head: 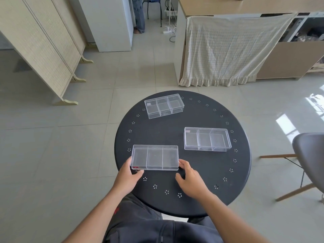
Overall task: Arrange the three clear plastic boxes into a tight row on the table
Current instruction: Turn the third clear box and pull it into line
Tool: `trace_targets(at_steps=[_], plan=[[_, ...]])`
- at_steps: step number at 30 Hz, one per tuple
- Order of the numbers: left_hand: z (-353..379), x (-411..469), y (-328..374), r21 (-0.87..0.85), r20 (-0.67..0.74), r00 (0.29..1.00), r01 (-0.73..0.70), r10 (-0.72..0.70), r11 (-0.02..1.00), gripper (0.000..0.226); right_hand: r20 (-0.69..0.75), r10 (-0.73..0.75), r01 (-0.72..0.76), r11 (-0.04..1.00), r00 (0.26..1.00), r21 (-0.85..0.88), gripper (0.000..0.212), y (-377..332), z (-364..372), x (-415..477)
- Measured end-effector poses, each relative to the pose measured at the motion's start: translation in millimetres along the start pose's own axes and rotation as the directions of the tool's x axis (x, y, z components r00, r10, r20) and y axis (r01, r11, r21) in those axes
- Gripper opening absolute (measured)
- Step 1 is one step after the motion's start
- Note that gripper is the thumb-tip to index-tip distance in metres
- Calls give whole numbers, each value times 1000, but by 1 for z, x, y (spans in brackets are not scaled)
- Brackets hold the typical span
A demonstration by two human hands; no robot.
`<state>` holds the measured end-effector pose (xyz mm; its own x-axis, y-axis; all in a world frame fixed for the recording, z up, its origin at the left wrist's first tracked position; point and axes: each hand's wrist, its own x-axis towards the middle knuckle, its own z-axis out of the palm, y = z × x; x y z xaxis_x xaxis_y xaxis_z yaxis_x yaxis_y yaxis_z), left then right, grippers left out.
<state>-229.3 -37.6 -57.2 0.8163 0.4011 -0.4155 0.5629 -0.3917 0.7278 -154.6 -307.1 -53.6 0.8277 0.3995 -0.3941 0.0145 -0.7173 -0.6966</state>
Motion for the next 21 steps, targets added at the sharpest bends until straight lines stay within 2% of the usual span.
trace_targets(at_steps=[3, 6, 9, 11, 14, 21], plan=[[-1, 6, -9, 19, -23, 1000, -9, 9, 1000, 70, -46, -36, 38, 998, 998, 53, 54, 0, 2, -3], [-3, 9, -8, 46, -87, 996, -31, 35, 998, 76, -163, -76, 89, 993, 984, 75, 48, -4, -1, -5], [-7, 13, -3, 66, -193, 977, -75, 87, 995, 61, -289, -81, 112, 989, 954, 92, 42, -11, -8, -6], [-10, 15, 2, 79, -242, 962, -106, 122, 991, 45, -325, -62, 104, 988, 944, 114, 43, -15, -12, -5], [-12, 15, 7, 92, -254, 957, -121, 140, 988, 26, -351, -62, 111, 986, 934, 122, 50, -18, -16, -4], [-8, 22, 16, 99, -231, 968, -79, 100, 992, 35, -218, -51, 66, 996, 975, 60, 77, -12, -18, 3]])
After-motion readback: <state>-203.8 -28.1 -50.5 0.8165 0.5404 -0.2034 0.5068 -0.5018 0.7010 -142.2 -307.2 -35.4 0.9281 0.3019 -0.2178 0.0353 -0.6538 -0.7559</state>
